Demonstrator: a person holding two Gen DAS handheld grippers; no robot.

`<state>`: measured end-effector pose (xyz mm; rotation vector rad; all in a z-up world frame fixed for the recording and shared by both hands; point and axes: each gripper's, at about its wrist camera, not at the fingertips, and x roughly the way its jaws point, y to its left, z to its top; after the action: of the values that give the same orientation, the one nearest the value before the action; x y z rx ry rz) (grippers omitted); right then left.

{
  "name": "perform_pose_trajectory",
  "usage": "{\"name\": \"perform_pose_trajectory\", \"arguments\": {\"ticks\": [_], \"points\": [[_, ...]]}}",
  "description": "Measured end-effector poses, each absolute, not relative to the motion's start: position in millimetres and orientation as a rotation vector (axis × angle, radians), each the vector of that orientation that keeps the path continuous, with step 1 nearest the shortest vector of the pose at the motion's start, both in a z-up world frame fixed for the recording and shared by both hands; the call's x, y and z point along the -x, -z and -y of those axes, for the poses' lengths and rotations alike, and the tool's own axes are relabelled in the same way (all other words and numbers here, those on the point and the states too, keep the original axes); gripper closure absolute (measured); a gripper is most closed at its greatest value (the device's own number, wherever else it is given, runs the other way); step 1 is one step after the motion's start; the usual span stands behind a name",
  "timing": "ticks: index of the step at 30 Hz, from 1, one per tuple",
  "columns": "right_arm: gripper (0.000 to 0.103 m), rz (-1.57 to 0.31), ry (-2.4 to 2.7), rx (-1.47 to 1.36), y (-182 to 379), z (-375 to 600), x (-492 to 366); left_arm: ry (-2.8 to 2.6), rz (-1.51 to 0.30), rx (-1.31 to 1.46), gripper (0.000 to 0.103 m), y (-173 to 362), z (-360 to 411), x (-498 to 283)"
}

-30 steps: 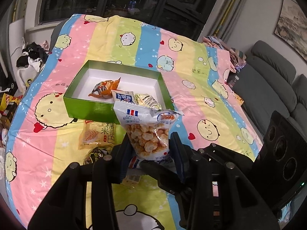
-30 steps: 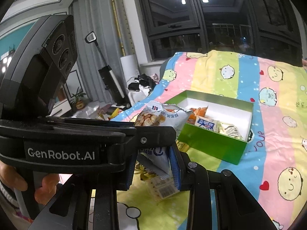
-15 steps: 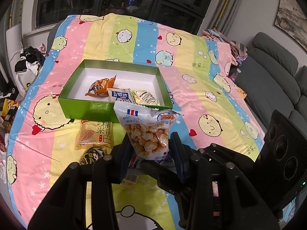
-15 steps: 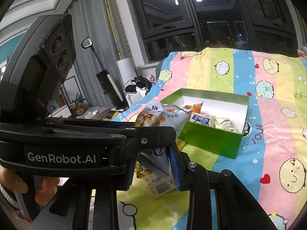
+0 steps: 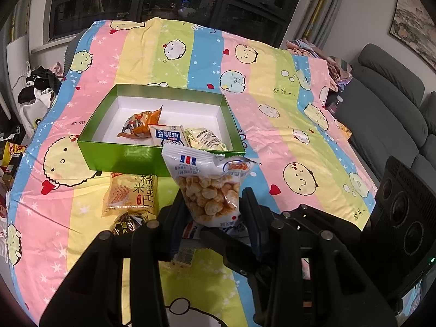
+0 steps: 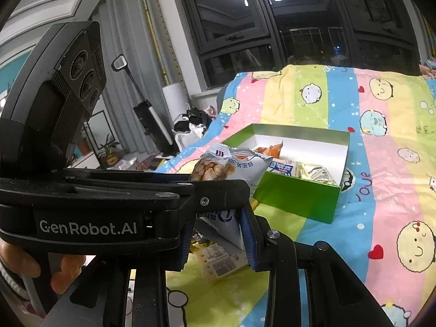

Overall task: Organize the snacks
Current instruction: 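Lift the puffs bag and carry it toward the green box, then lower the puffs bag into the green box and open the left gripper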

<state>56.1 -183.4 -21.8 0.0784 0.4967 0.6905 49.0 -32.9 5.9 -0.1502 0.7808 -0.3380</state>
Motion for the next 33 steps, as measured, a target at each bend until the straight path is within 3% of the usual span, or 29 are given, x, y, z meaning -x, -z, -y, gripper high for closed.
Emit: {"name": "perform_pose_trajectory", "arguments": {"ticks": [23,33], "points": [[0.069,-0.418,-0.653,-0.04,-10.4,174.9,-143.9,0.353,-0.698,0.153,0.065,-35.8,18.4,-133.8],[0.069,-0.449,-0.624,-0.029,-0.9,169.2,-189.8,0.361,-0.713,0.168,0.065,-21.0,13.5,-183.5]]}}
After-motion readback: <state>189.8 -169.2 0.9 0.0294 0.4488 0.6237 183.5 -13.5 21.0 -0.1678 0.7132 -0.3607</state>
